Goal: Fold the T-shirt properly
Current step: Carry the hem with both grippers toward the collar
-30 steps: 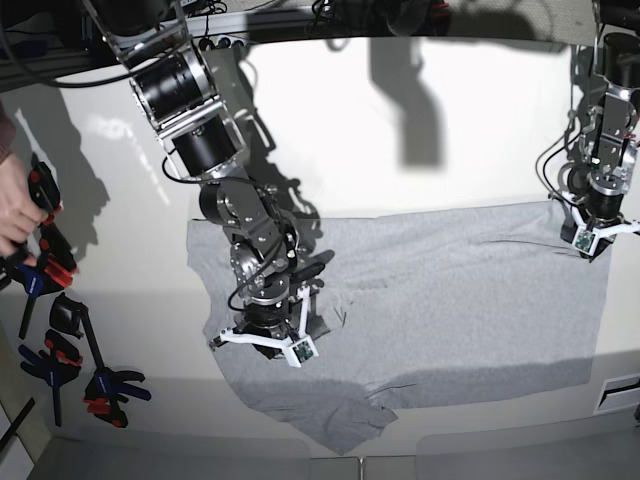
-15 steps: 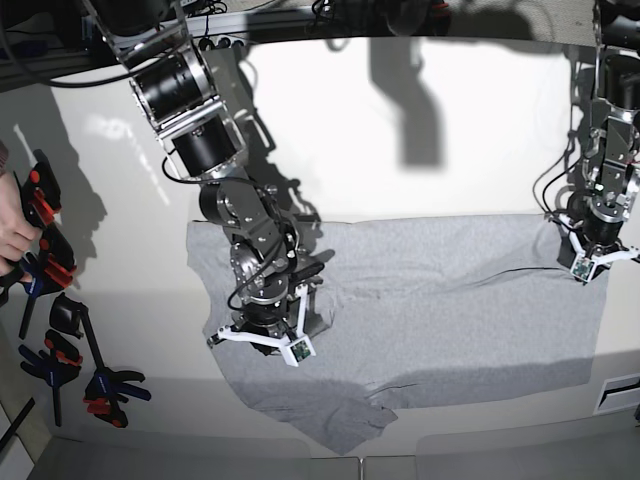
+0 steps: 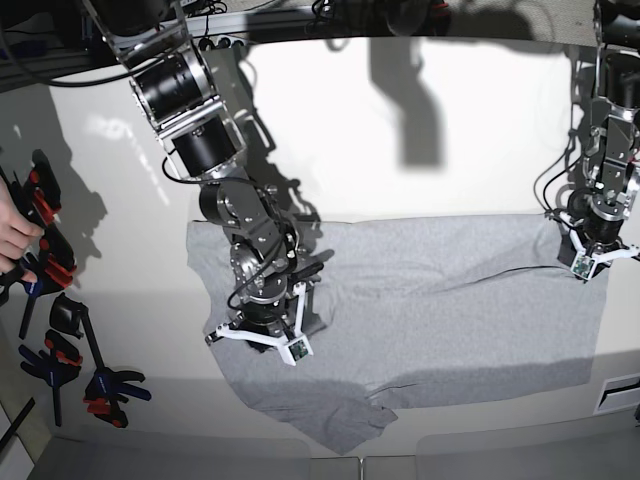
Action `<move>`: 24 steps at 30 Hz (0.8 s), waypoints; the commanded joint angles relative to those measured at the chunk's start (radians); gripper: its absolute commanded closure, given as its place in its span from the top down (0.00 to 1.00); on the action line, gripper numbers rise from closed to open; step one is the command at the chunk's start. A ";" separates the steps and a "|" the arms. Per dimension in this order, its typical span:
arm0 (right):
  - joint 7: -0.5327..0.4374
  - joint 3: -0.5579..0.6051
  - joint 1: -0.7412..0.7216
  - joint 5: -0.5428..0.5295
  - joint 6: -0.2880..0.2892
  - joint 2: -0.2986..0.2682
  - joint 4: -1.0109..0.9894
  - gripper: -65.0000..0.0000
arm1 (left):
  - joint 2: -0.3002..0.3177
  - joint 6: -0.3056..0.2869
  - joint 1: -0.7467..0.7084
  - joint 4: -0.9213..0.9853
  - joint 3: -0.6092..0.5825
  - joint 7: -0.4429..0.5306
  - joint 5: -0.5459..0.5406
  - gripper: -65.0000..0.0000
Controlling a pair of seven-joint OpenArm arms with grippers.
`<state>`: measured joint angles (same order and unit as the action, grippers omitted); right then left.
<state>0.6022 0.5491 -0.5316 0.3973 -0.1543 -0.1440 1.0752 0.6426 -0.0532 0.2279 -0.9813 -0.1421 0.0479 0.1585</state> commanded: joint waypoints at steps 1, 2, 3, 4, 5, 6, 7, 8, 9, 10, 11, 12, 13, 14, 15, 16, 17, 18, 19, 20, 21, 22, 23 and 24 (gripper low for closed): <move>-0.035 -0.006 -0.037 0.022 -0.019 0.003 0.018 0.27 | 0.023 0.018 0.024 -0.012 0.010 0.020 -0.003 0.00; -0.053 -0.006 -0.037 0.022 -0.019 0.003 0.018 0.35 | 0.023 0.018 0.024 -0.012 0.010 0.020 -0.003 0.00; -0.073 -0.006 -0.037 0.022 -0.019 0.003 0.018 0.42 | 0.023 0.018 0.024 -0.012 0.010 0.020 -0.011 0.00; -0.086 -0.006 -0.037 0.022 -0.019 0.003 0.018 0.45 | 0.022 0.018 0.023 -0.012 0.010 0.020 -0.024 0.00; -0.091 -0.006 -0.037 0.022 -0.019 0.003 0.018 0.45 | 0.023 0.017 0.023 -0.012 0.010 0.020 -0.045 0.00; -0.091 -0.006 -0.037 0.022 -0.019 0.003 0.018 0.45 | 0.023 0.018 0.023 -0.012 0.010 0.020 -0.065 0.00; -0.090 -0.006 -0.037 0.022 -0.019 0.003 0.018 0.45 | 0.023 0.017 0.023 -0.012 0.010 0.020 -0.080 0.00; -0.089 -0.006 -0.036 0.021 -0.019 0.003 0.018 0.45 | 0.023 0.017 0.024 -0.012 0.010 0.020 -0.089 0.00; -0.089 -0.006 -0.036 0.021 -0.019 0.003 0.018 0.45 | 0.023 0.017 0.024 -0.012 0.010 0.020 -0.089 0.00; -0.089 -0.006 -0.036 0.021 -0.019 0.003 0.018 0.45 | 0.023 0.017 0.024 -0.012 0.010 0.020 -0.089 0.00; -0.089 -0.006 -0.037 0.022 -0.019 0.003 0.018 0.45 | 0.023 0.017 0.024 -0.012 0.010 0.020 -0.089 0.00; -0.089 -0.006 -0.036 0.021 -0.019 0.003 0.018 0.45 | 0.023 0.017 0.024 -0.012 0.010 0.020 -0.089 0.00; -0.089 -0.006 -0.036 0.021 -0.019 0.003 0.018 0.45 | 0.023 0.017 0.024 -0.012 0.010 0.021 -0.089 0.00; -0.089 -0.006 -0.036 0.021 -0.019 0.003 0.018 0.45 | 0.023 0.018 0.024 -0.012 0.010 0.021 -0.089 0.00; -0.089 -0.006 -0.037 0.021 -0.019 0.003 0.018 0.45 | 0.023 0.018 0.024 -0.012 0.010 0.021 -0.089 0.00; -0.089 -0.006 -0.036 0.021 -0.019 0.003 0.018 0.45 | 0.023 0.018 0.024 -0.012 0.010 0.021 -0.089 0.00; -0.088 -0.006 -0.036 0.021 -0.019 0.003 0.018 0.45 | 0.023 0.018 0.024 -0.012 0.010 0.021 -0.089 0.00; -0.085 -0.006 -0.036 0.021 -0.019 0.003 0.018 0.45 | 0.023 0.018 0.024 -0.012 0.010 0.024 -0.089 0.00; -0.081 -0.006 -0.036 0.021 -0.019 0.003 0.018 0.45 | 0.023 0.018 0.024 -0.012 0.010 0.029 -0.088 0.00; -0.075 -0.006 -0.036 0.021 -0.019 0.003 0.018 0.45 | 0.023 0.018 0.024 -0.012 0.010 0.029 -0.088 0.00; -0.067 -0.006 -0.036 0.021 -0.019 0.003 0.018 0.45 | 0.023 0.018 0.024 -0.012 0.010 0.028 -0.088 0.00; -0.059 -0.006 -0.036 0.021 -0.019 0.003 0.018 0.45 | 0.023 0.018 0.024 -0.012 0.010 0.028 -0.088 0.00; -0.052 -0.006 -0.036 0.021 -0.019 0.003 0.018 0.45 | 0.023 0.019 0.024 -0.012 0.010 0.028 -0.087 0.00; -0.045 -0.006 -0.036 0.021 -0.019 0.003 0.018 0.45 | 0.023 0.020 0.024 -0.012 0.010 0.029 -0.077 0.07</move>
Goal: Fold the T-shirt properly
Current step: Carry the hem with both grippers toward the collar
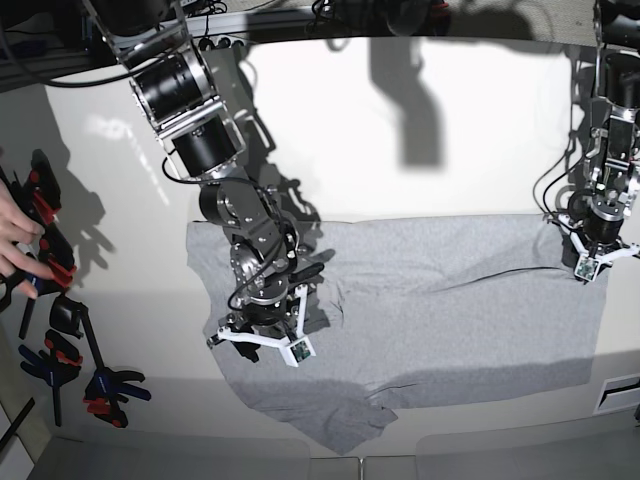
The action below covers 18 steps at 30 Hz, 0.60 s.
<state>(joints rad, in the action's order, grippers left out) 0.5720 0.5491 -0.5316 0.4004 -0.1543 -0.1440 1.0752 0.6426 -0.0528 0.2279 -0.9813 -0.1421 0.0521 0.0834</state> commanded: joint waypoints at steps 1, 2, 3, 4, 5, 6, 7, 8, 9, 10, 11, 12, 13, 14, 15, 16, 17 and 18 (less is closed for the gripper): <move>-0.010 -0.006 -0.037 0.018 -0.019 0.003 0.018 0.45 | 0.023 0.027 0.025 -0.012 0.010 0.028 -0.002 0.13; -0.010 -0.006 -0.036 0.018 -0.019 0.003 0.018 0.45 | 0.023 0.039 0.025 -0.012 0.010 0.034 -0.003 0.17; -0.010 -0.006 -0.036 0.018 -0.019 0.003 0.018 0.45 | 0.023 0.060 0.024 -0.012 0.010 0.037 -0.005 0.17; -0.010 -0.006 -0.036 0.018 -0.019 0.003 0.018 0.45 | 0.023 0.080 0.024 -0.012 0.010 0.039 -0.006 0.17; -0.010 -0.006 -0.036 0.018 -0.019 0.003 0.018 0.45 | 0.023 0.091 0.024 -0.012 0.010 0.039 -0.006 0.17; -0.009 -0.006 -0.036 0.018 -0.019 0.003 0.018 0.45 | 0.023 0.094 0.024 -0.012 0.010 0.039 -0.005 0.17; -0.007 -0.006 -0.036 0.018 -0.019 0.003 0.018 0.45 | 0.023 0.094 0.025 -0.012 0.010 0.039 -0.005 0.17; -0.006 -0.006 -0.036 0.018 -0.019 0.003 0.018 0.45 | 0.023 0.094 0.025 -0.012 0.010 0.039 -0.005 0.17; -0.006 -0.006 -0.036 0.018 -0.019 0.003 0.018 0.45 | 0.023 0.094 0.025 -0.012 0.010 0.039 -0.005 0.17; -0.006 -0.006 -0.036 0.018 -0.019 0.003 0.018 0.45 | 0.023 0.094 0.026 -0.012 0.010 0.044 0.003 0.17; -0.006 -0.006 -0.036 0.018 -0.019 0.003 0.018 0.45 | 0.023 0.094 0.027 -0.012 0.010 0.053 0.024 0.17; -0.006 -0.006 -0.036 0.018 -0.019 0.003 0.018 0.45 | 0.023 0.093 0.028 -0.012 0.010 0.062 0.051 0.17; -0.006 -0.006 -0.036 0.018 -0.019 0.003 0.018 0.45 | 0.023 0.093 0.030 -0.012 0.010 0.073 0.077 0.17; -0.006 -0.006 -0.036 0.018 -0.019 0.003 0.018 0.45 | 0.023 0.093 0.031 -0.012 0.010 0.077 0.091 0.17; -0.006 -0.006 -0.036 0.018 -0.019 0.003 0.018 0.45 | 0.023 0.093 0.033 -0.012 0.010 0.076 0.101 0.17; -0.005 -0.006 -0.036 0.018 -0.019 0.003 0.018 0.45 | 0.023 0.093 0.034 -0.012 0.010 0.076 0.100 0.17; -0.002 -0.006 -0.036 0.018 -0.019 0.003 0.018 0.45 | 0.023 0.093 0.036 -0.012 0.010 0.076 0.099 0.17; -0.001 -0.006 -0.036 0.018 -0.019 0.003 0.018 0.45 | 0.023 0.093 0.038 -0.012 0.010 0.077 0.100 0.17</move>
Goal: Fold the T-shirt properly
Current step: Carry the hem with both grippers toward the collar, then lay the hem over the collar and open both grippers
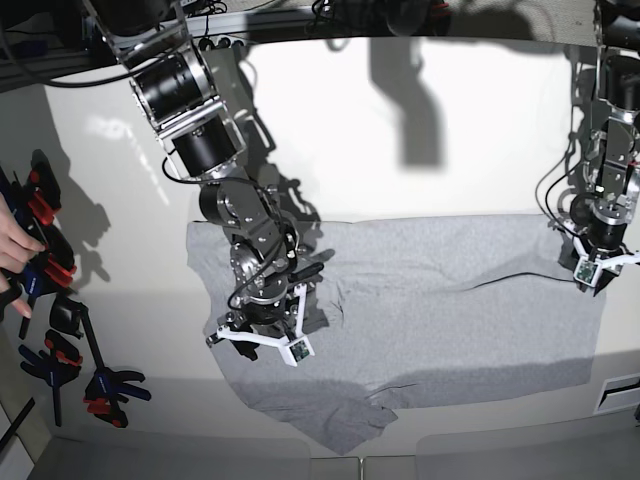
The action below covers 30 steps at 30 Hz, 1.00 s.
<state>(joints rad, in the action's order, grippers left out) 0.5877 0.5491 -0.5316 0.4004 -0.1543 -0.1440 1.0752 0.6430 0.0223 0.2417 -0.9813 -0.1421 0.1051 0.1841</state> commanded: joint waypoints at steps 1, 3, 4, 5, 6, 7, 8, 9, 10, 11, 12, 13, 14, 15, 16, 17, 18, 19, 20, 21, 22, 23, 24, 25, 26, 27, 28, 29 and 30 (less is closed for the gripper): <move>-0.013 -0.006 -0.036 0.018 -0.019 0.003 0.018 0.45 | 0.022 0.018 0.026 -0.012 0.010 0.023 -0.001 0.17; -0.010 -0.006 -0.036 0.018 -0.019 0.003 0.018 0.45 | 0.023 0.018 0.031 -0.012 0.010 0.023 -0.001 0.17; -0.010 -0.006 -0.036 0.018 -0.019 0.003 0.018 0.45 | 0.023 0.018 0.031 -0.012 0.010 0.023 -0.001 0.17; -0.010 -0.006 -0.036 0.018 -0.019 0.003 0.018 0.45 | 0.022 0.018 0.033 -0.011 0.010 0.023 -0.002 0.17; -0.010 -0.006 -0.036 0.018 -0.019 0.003 0.018 0.45 | 0.022 0.018 0.033 -0.011 0.010 0.023 -0.002 0.17; -0.011 -0.006 -0.036 0.016 -0.019 0.003 0.018 0.45 | 0.022 0.018 0.033 -0.011 0.010 0.023 -0.002 0.17; -0.010 -0.006 -0.036 0.007 -0.019 0.003 0.018 0.45 | 0.022 0.018 0.033 -0.011 0.010 0.024 -0.006 0.17; -0.008 -0.006 -0.036 -0.011 -0.019 0.003 0.018 0.45 | 0.020 0.018 0.033 -0.011 0.010 0.024 -0.037 0.17; 0.004 -0.006 -0.036 -0.044 -0.019 0.003 0.018 0.45 | 0.019 0.018 0.033 -0.011 0.010 0.023 -0.094 0.17; 0.020 -0.006 -0.036 -0.092 -0.019 0.003 0.018 0.45 | 0.019 0.017 0.032 -0.011 0.010 0.015 -0.167 0.17; 0.034 -0.006 -0.036 -0.158 -0.018 0.000 0.018 0.45 | 0.019 0.015 0.032 -0.011 0.010 -0.019 -0.248 0.17; 0.049 -0.006 -0.035 -0.231 -0.017 -0.006 0.016 0.45 | 0.019 0.014 0.033 -0.011 0.010 -0.071 -0.328 0.17; 0.060 -0.009 -0.033 -0.289 -0.012 -0.010 0.013 0.45 | 0.018 0.014 0.037 -0.010 0.010 -0.124 -0.401 0.17; 0.061 -0.017 -0.028 -0.323 0.004 -0.011 0.010 0.45 | 0.015 0.011 0.042 -0.003 0.010 -0.173 -0.453 0.17; 0.060 -0.030 -0.019 -0.336 0.016 -0.011 0.009 0.45 | 0.010 0.006 0.048 0.011 0.010 -0.206 -0.475 0.17; 0.060 -0.045 -0.010 -0.344 0.024 -0.011 0.009 0.45 | 0.004 -0.001 0.054 0.031 0.010 -0.232 -0.480 0.15; 0.061 -0.062 -0.001 -0.362 0.027 -0.010 0.009 0.45 | -0.002 -0.012 0.061 0.055 0.010 -0.256 -0.494 0.13; 0.064 -0.080 0.009 -0.382 0.027 -0.008 0.009 0.45 | -0.007 -0.020 0.064 0.079 0.010 -0.262 -0.521 0.11; 0.065 -0.101 0.022 -0.399 0.027 -0.006 0.009 0.45 | -0.013 -0.021 0.063 0.102 0.010 -0.261 -0.543 0.09; 0.064 -0.124 0.036 -0.410 0.028 -0.002 0.009 0.45 | -0.020 -0.024 0.063 0.124 0.010 -0.258 -0.560 0.09; 0.064 -0.149 0.050 -0.412 0.039 -0.003 0.009 0.45 | -0.029 -0.024 0.063 0.143 0.010 -0.254 -0.565 0.09; 0.062 -0.177 0.066 -0.412 0.064 -0.002 0.009 0.45 | -0.037 -0.026 0.064 0.159 0.011 -0.252 -0.564 0.09; 0.057 -0.204 0.081 -0.417 0.096 -0.002 0.009 0.45 | -0.047 -0.036 0.067 0.172 0.011 -0.255 -0.565 0.09; 0.051 -0.231 0.097 -0.435 0.129 -0.002 0.009 0.45 | -0.054 -0.062 0.070 0.184 0.011 -0.269 -0.569 0.09; 0.048 -0.258 0.113 -0.461 0.166 -0.002 0.009 0.45 | -0.059 -0.088 0.076 0.194 0.011 -0.292 -0.587 0.09; 0.045 -0.283 0.129 -0.485 0.196 -0.002 0.009 0.45 | -0.064 -0.109 0.083 0.202 0.013 -0.315 -0.607 0.09; 0.041 -0.307 0.145 -0.509 0.220 -0.002 0.009 0.45 | -0.069 -0.128 0.092 0.208 0.021 -0.340 -0.620 0.09; 0.036 -0.330 0.161 -0.521 0.239 -0.002 0.009 0.45 | -0.076 -0.146 0.103 0.214 0.034 -0.373 -0.628 0.09; 0.030 -0.351 0.175 -0.520 0.255 -0.002 0.009 0.45 | -0.083 -0.165 0.115 0.219 0.048 -0.414 -0.632 0.09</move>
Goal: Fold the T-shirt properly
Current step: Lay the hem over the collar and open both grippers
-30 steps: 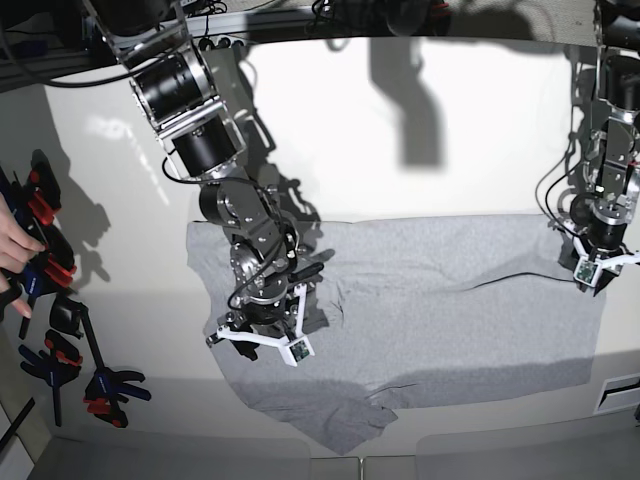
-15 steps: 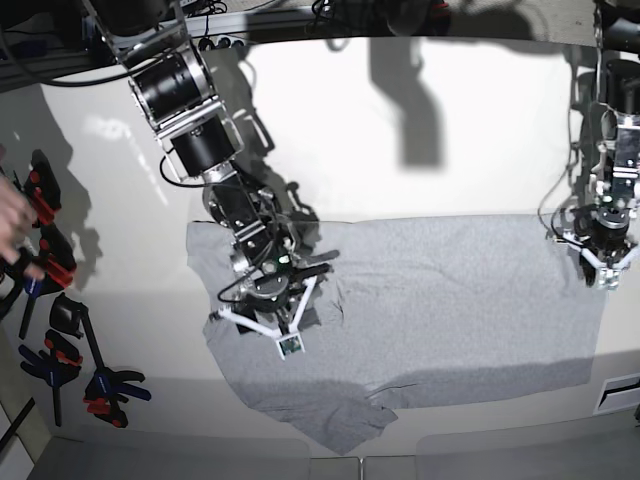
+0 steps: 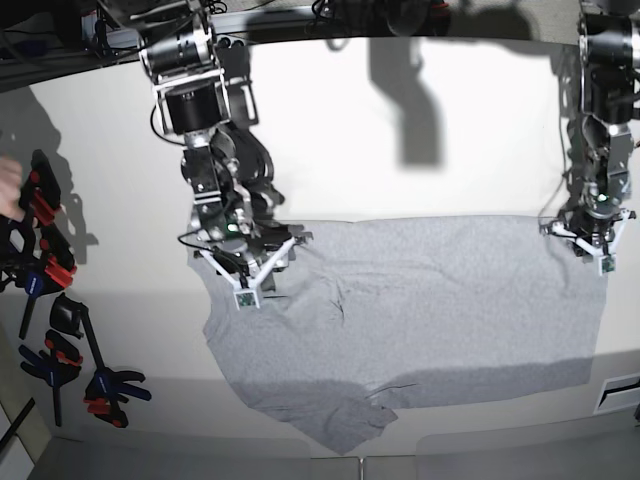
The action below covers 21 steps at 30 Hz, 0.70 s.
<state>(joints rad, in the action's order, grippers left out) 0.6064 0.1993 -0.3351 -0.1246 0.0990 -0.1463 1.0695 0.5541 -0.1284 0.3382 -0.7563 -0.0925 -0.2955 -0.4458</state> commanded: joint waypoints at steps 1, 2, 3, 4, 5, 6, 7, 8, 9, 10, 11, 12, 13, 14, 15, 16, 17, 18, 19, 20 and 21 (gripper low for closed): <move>0.008 -0.021 -0.006 0.014 0.011 0.000 0.015 0.45 | 0.001 -0.032 0.032 -0.006 0.011 -0.063 -0.003 0.09; 0.006 -0.039 0.006 0.034 0.016 0.000 0.015 0.45 | -0.002 -0.044 0.045 -0.006 0.019 -0.123 -0.002 0.09; 0.004 -0.053 0.016 0.055 0.024 0.000 0.015 0.45 | -0.002 -0.056 0.060 -0.006 0.025 -0.187 -0.001 0.09; 0.003 -0.064 0.023 0.073 0.032 0.000 0.015 0.45 | 0.000 -0.072 0.074 -0.006 0.027 -0.241 -0.001 0.09; 0.008 -0.072 0.026 0.089 0.040 0.000 0.015 0.45 | 0.005 -0.090 0.087 -0.007 0.027 -0.294 -0.001 0.09; 0.009 -0.076 0.028 0.103 0.043 0.000 0.015 0.45 | 0.010 -0.114 0.101 -0.009 0.027 -0.343 0.000 0.09; 0.012 -0.076 0.028 0.110 0.044 -0.001 0.015 0.45 | 0.016 -0.130 0.117 -0.009 0.027 -0.382 0.000 0.09; 0.011 -0.076 0.028 0.118 0.043 0.000 0.015 0.45 | 0.021 -0.140 0.133 -0.009 0.027 -0.419 0.000 0.09; 0.010 -0.075 0.027 0.118 0.043 0.000 0.015 0.45 | 0.024 -0.152 0.148 -0.009 0.027 -0.447 -0.001 0.09; 0.007 -0.075 0.027 0.118 0.043 0.000 0.015 0.45 | 0.028 -0.153 0.163 -0.009 0.027 -0.468 -0.001 0.09; 0.006 -0.075 0.028 0.118 0.044 0.000 0.015 0.45 | 0.032 -0.153 0.174 -0.009 0.027 -0.479 0.000 0.09; 0.006 -0.075 0.028 0.118 0.044 0.000 0.015 0.45 | 0.035 -0.153 0.181 -0.009 0.027 -0.482 -0.001 0.09; 0.007 -0.075 0.028 0.118 0.043 0.002 0.015 0.45 | 0.039 -0.153 0.185 -0.009 0.027 -0.478 -0.001 0.09; 0.007 -0.075 0.028 0.118 0.044 0.003 0.015 0.45 | 0.043 -0.153 0.184 -0.009 0.027 -0.468 0.003 0.09; 0.010 -0.075 0.028 0.118 0.044 0.003 0.015 0.45 | 0.045 -0.153 0.182 -0.009 0.027 -0.459 0.023 0.09; 0.016 -0.075 0.028 0.118 0.044 0.002 0.015 0.45 | 0.045 -0.153 0.176 -0.009 0.026 -0.452 0.058 0.09; 0.024 -0.075 0.028 0.122 0.044 0.002 0.015 0.45 | 0.045 -0.153 0.167 -0.008 0.026 -0.444 0.095 0.09; 0.034 -0.075 0.029 0.127 0.045 0.002 0.015 0.45 | 0.045 -0.152 0.156 -0.008 0.026 -0.438 0.128 0.09; 0.045 -0.075 0.029 0.131 0.046 0.002 0.015 0.45 | 0.046 -0.152 0.141 -0.005 0.026 -0.437 0.149 0.09; 0.053 -0.075 0.030 0.135 0.054 0.002 0.015 0.45 | 0.045 -0.150 0.126 -0.004 0.026 -0.436 0.158 0.09; 0.057 -0.075 0.034 0.143 0.065 0.002 0.015 0.45 | 0.045 -0.149 0.110 -0.004 0.026 -0.436 0.156 0.09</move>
<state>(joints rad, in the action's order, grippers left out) 0.6041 0.1268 -0.2989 -0.0143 0.1623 -0.1368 1.0832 0.5793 -0.2897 0.4419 -0.7605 -0.0689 -0.6960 -0.3153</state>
